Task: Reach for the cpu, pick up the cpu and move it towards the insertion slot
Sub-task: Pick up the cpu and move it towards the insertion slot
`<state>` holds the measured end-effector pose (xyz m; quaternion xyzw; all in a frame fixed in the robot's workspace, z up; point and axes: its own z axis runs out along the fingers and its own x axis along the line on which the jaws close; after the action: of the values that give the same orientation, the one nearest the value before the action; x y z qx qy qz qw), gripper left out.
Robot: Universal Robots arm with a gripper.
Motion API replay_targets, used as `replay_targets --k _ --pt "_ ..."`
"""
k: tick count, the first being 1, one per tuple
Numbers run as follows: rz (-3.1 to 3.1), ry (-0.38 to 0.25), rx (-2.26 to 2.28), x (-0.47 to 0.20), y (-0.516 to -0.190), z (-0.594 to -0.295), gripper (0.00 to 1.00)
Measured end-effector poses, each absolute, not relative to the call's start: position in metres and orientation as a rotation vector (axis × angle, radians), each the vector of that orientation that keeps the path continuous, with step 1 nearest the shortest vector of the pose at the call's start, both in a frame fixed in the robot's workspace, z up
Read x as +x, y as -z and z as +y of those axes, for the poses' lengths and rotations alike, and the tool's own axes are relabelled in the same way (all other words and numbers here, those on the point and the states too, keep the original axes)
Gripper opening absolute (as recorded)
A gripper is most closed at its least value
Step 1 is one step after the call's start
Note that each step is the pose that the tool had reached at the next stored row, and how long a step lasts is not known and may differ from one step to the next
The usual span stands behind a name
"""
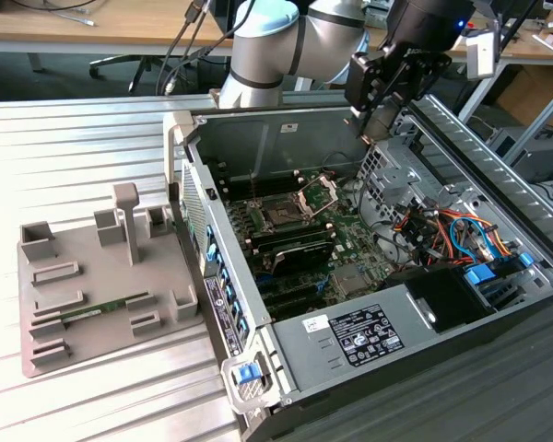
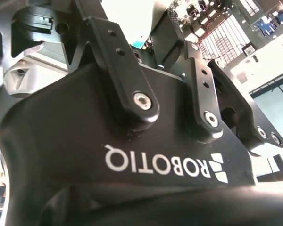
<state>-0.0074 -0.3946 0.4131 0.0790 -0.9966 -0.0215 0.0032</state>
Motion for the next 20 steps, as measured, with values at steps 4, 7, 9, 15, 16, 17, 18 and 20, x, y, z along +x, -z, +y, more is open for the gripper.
replay_targets --k 4,7,9,15,16,17,18,20 --pt "-3.125 0.067 0.248 -0.0058 -0.4131 -0.3946 0.55" --pt "-3.125 0.067 0.248 -0.0046 -0.4131 -0.3946 0.55" --pt "-3.125 0.067 0.248 -0.0038 -0.4131 -0.3946 0.55" --pt "-3.125 0.067 0.248 -0.0011 -0.4131 -0.3946 0.55" --pt "-3.125 0.067 0.248 -0.0007 -0.4131 -0.3946 0.55" --pt "-3.125 0.067 0.248 -0.0001 -0.4131 -0.3946 0.55" --pt "-3.125 0.067 0.248 0.0005 -0.4131 -0.3946 0.55" --pt "-3.125 0.067 0.248 0.0011 -0.4131 -0.3946 0.55"
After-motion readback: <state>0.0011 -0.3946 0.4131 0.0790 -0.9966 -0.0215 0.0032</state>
